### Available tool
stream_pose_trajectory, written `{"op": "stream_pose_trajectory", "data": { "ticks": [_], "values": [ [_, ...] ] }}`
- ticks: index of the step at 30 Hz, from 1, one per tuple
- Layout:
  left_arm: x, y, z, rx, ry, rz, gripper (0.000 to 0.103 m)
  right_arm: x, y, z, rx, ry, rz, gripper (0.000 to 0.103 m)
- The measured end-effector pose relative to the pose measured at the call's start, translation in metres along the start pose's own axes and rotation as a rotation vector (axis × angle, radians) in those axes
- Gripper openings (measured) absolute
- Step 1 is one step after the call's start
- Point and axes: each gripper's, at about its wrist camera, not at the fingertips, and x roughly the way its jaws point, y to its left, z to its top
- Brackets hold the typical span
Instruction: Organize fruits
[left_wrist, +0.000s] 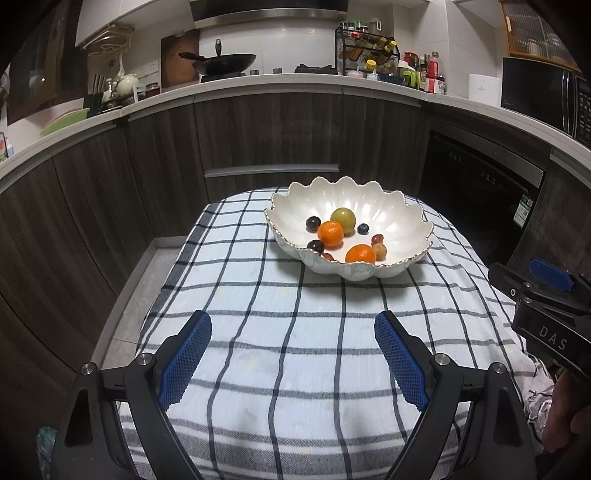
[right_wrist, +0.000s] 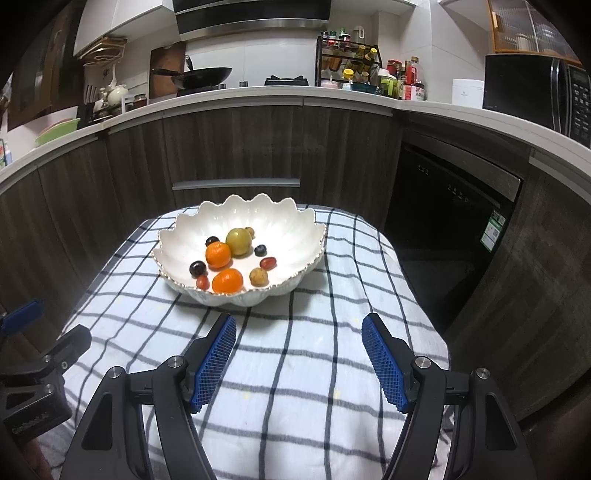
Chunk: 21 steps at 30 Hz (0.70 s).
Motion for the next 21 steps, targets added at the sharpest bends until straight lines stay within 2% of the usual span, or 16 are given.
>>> {"op": "stream_pose_trajectory", "data": {
  "ticks": [21],
  "values": [
    [-0.021,0.004,-0.014,-0.021,-0.003,-0.036,0.091,-0.022,-0.003,-0.018,0.020,-0.017,0.010,0.072]
  ]
}}
